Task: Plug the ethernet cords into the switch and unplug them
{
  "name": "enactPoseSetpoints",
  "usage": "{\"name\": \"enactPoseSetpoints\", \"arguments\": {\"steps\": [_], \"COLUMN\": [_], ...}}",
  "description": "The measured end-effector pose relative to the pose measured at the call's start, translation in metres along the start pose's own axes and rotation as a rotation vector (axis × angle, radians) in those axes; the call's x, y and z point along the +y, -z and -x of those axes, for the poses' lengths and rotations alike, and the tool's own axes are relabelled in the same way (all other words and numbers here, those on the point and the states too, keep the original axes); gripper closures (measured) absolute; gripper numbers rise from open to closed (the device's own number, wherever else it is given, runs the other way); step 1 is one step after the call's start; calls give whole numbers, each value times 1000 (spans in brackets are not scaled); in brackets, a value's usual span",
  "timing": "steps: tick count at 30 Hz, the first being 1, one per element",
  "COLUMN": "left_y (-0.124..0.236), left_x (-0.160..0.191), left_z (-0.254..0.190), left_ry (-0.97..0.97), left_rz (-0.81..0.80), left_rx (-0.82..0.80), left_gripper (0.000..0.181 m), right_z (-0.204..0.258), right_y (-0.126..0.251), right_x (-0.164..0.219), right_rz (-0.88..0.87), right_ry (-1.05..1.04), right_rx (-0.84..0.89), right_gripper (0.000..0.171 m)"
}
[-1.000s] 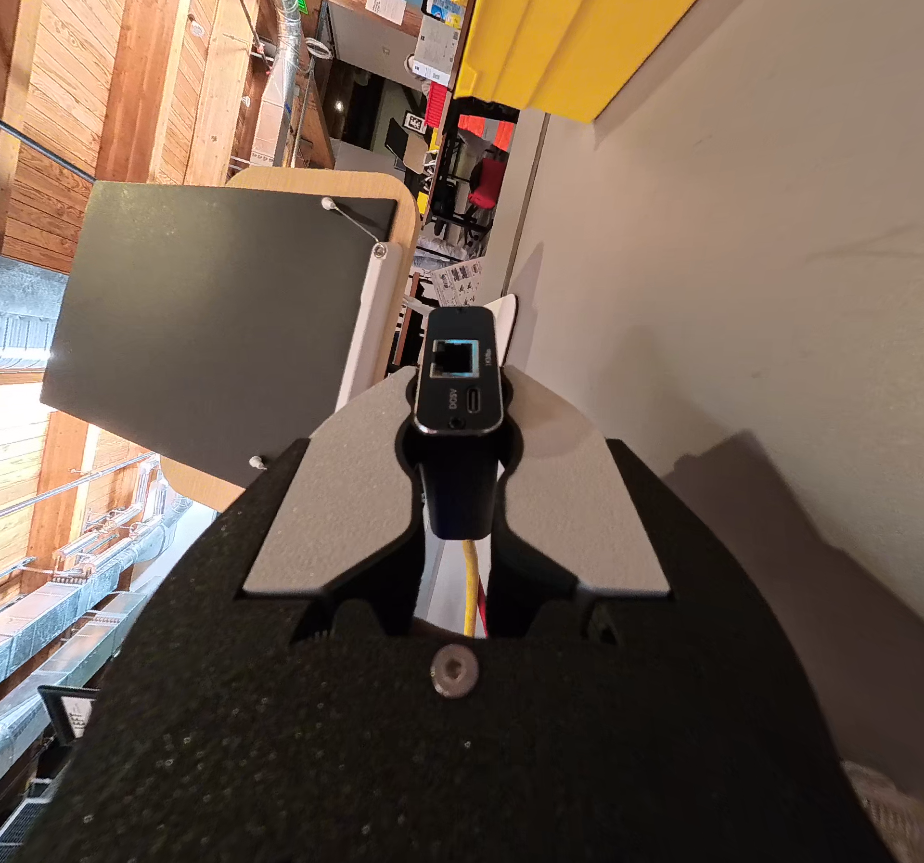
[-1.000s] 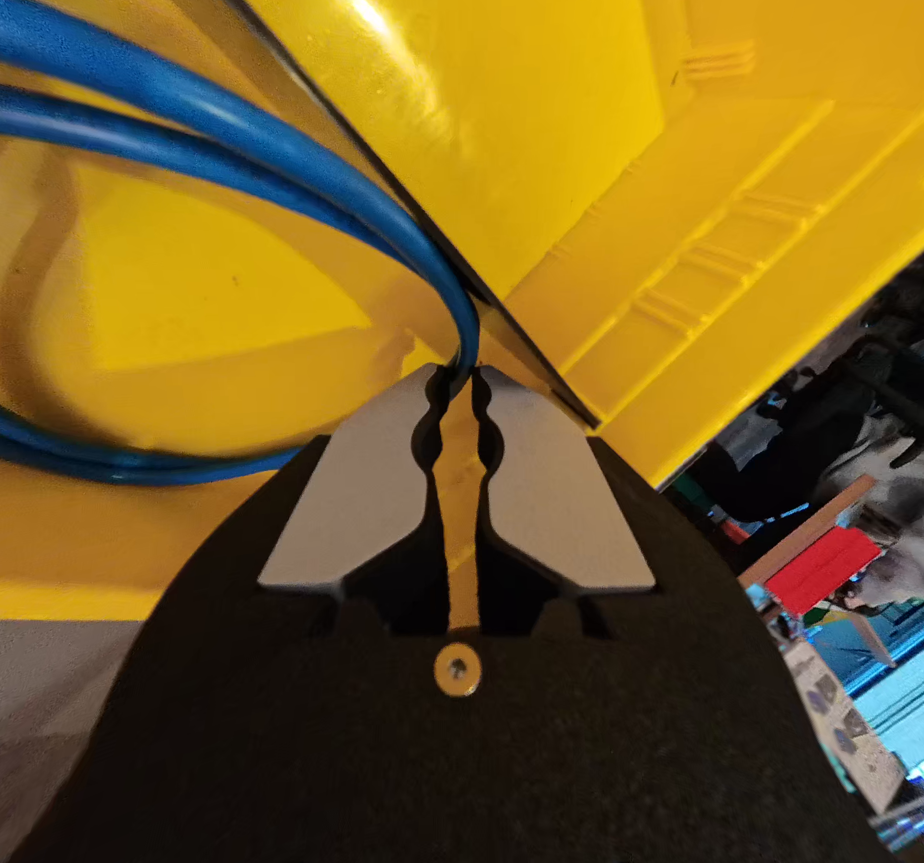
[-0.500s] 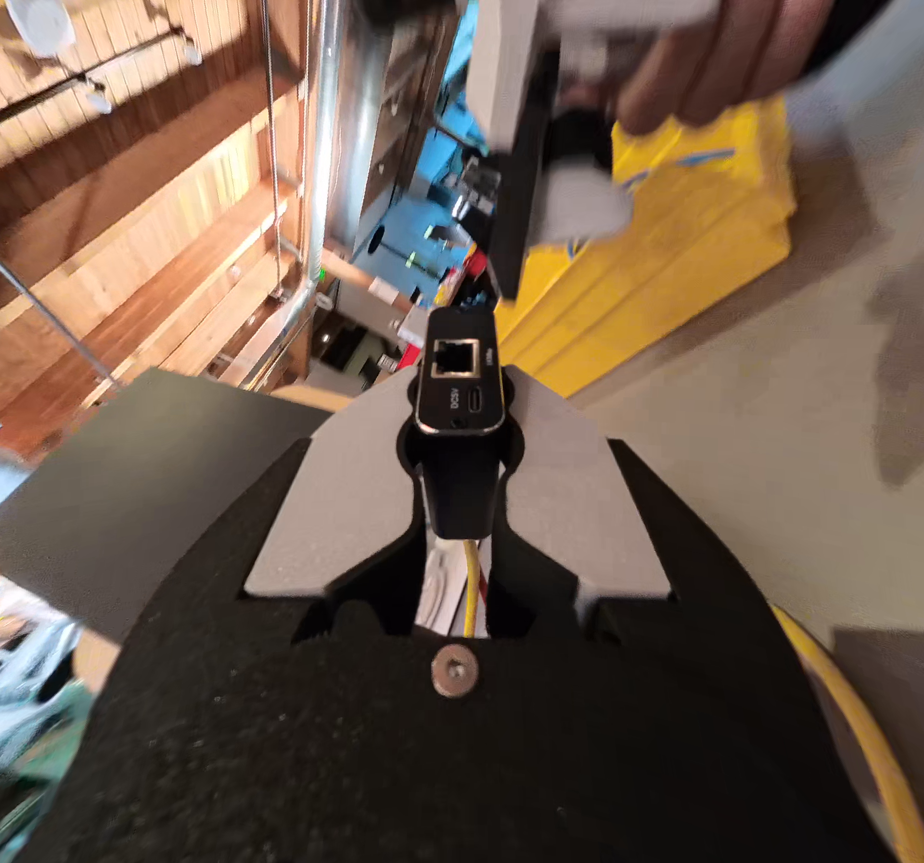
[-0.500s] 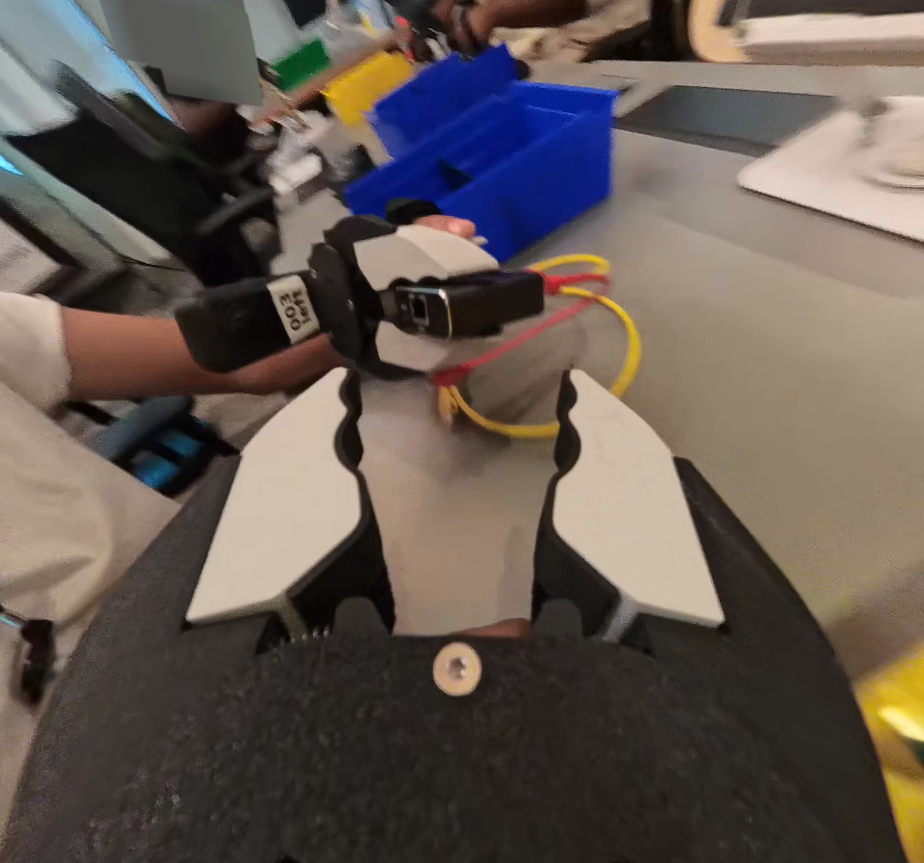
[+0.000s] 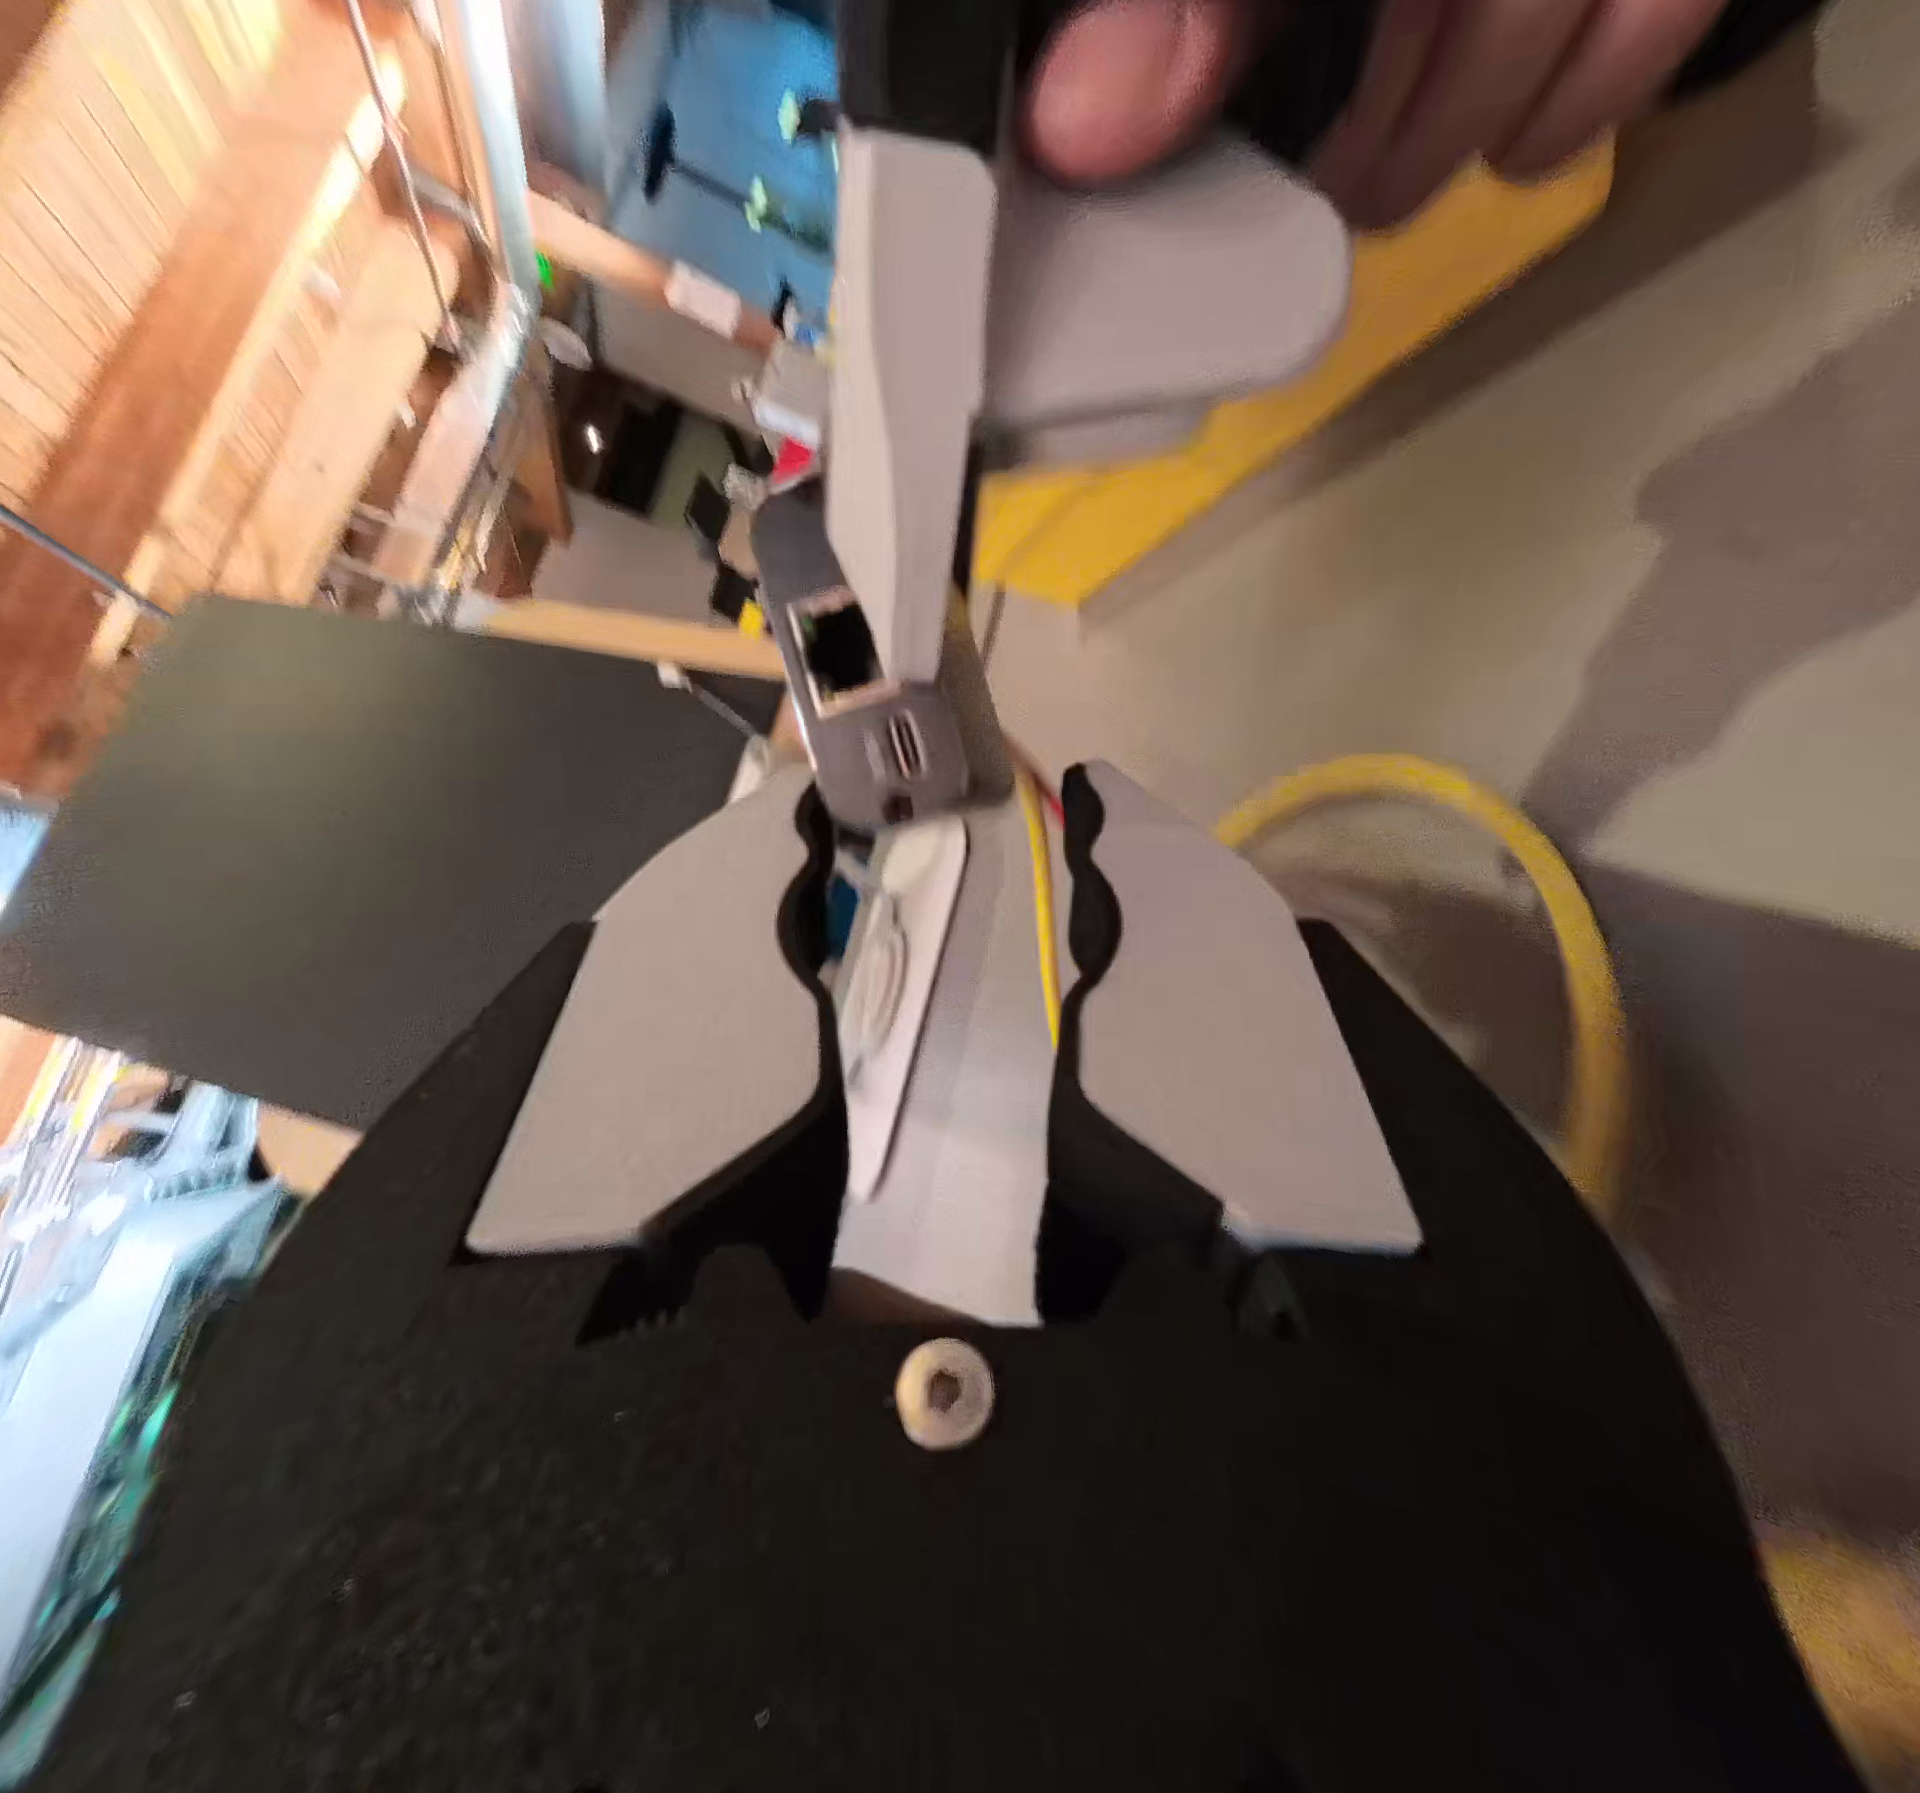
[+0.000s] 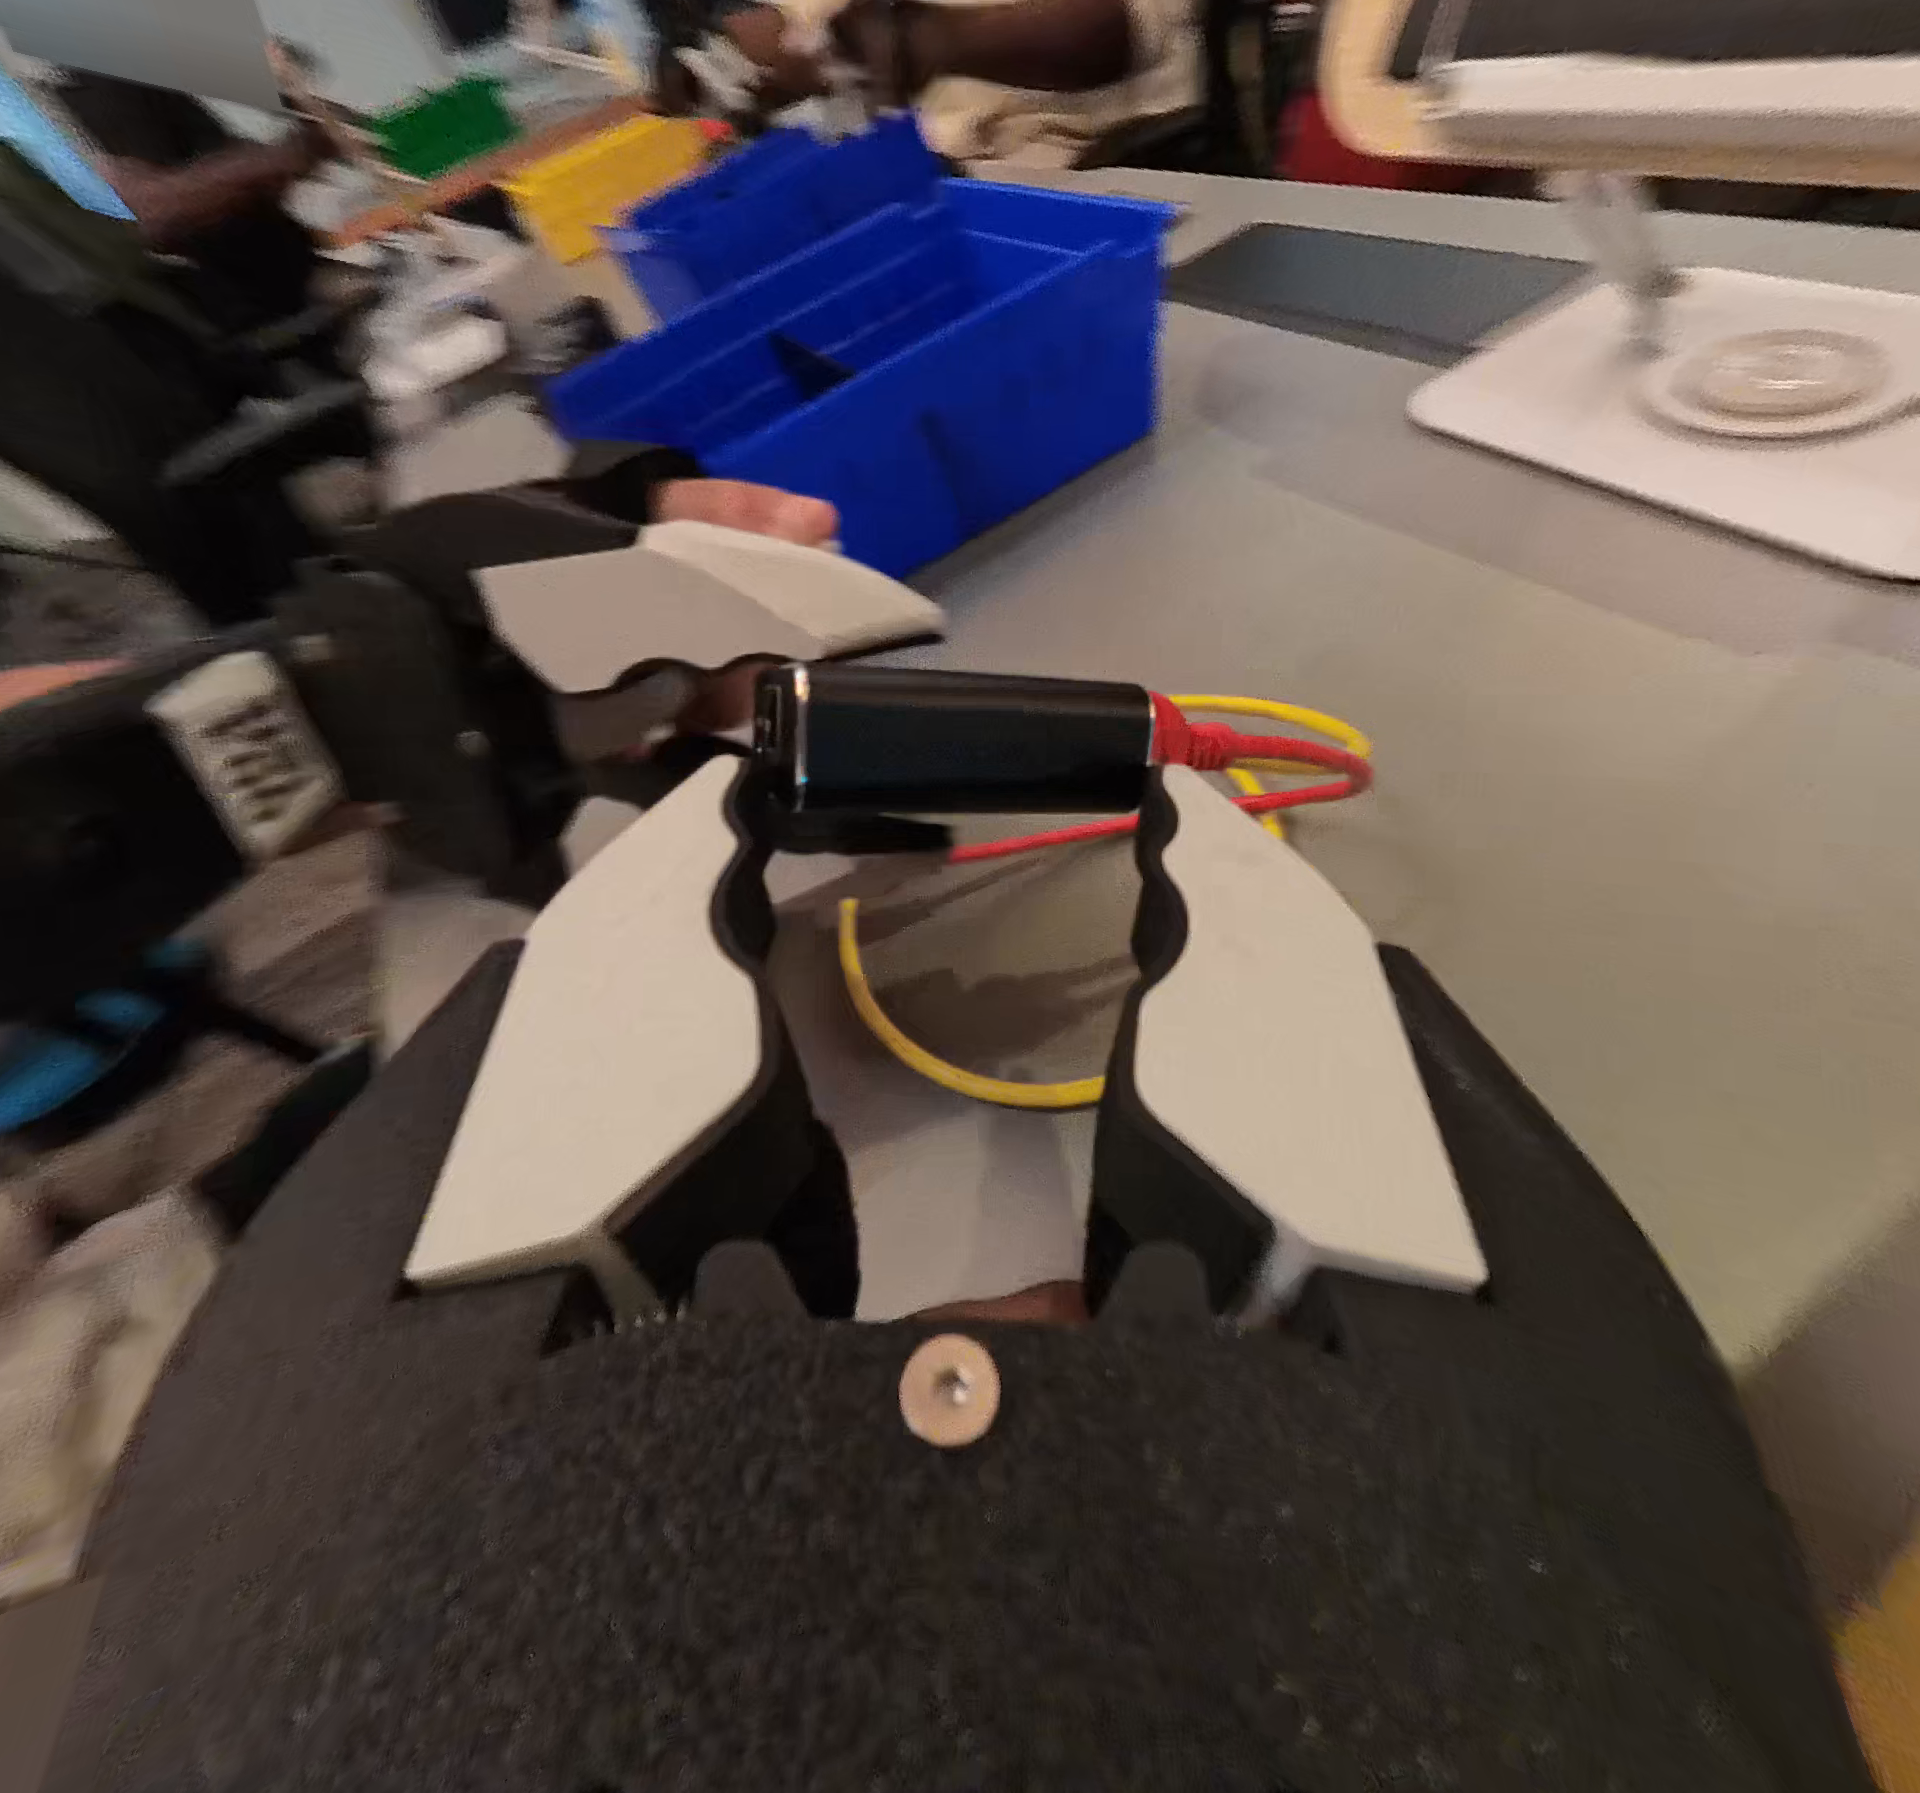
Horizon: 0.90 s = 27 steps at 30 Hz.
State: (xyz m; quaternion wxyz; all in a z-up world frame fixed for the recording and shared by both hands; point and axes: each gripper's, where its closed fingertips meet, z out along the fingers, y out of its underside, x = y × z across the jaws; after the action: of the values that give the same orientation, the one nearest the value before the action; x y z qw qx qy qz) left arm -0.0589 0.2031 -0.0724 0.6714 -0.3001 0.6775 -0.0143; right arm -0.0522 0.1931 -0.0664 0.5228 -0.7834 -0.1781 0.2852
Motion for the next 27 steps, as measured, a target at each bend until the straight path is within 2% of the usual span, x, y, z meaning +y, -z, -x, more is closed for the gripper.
{"name": "enactPoseSetpoints", "arguments": {"steps": [2,4,6,7,10,12,14,17,19,22,23,25,27], "left_y": [11,28,45,51,61,59,48,36,33,33,34,32,28], "left_x": [21,37,47,47,23,6,4,6,14,19,23,38,52], "left_z": [-10,-17,-19,-19,-8,7,9,-20,-38,-47,-49,-47,-37], "left_ry": [-9,78,330,498,980,1152,1165,1095,1010,976,950,852,792], "left_rz": [114,189,252,274,220,145,153,255,333,349,359,393,381], "left_rx": [40,91,176,232,404,456,481,622,671,692,676,577,464], "left_gripper": [143,150,145,136,124,118,118,121,134,156,156,156,156], "right_z": [-10,-16,-18,-15,-1,10,19,30,37,41,41,42,50], "right_y": [0,3,6,5,-5,-16,-28,-40,-46,-51,-52,-48,-43], "right_x": [-1,-3,-7,-6,-4,3,12,21,23,31,34,39,51], "right_rz": [12,45,77,95,82,105,137,162,176,197,198,197,188], "right_ry": [96,281,506,602,740,809,890,975,1061,1174,1172,1155,1034], "right_rx": [186,383,564,618,680,671,658,648,649,647,621,553,417], "right_gripper": [103,103,103,104,104,104,104,104,104,103,103,118,123]}}
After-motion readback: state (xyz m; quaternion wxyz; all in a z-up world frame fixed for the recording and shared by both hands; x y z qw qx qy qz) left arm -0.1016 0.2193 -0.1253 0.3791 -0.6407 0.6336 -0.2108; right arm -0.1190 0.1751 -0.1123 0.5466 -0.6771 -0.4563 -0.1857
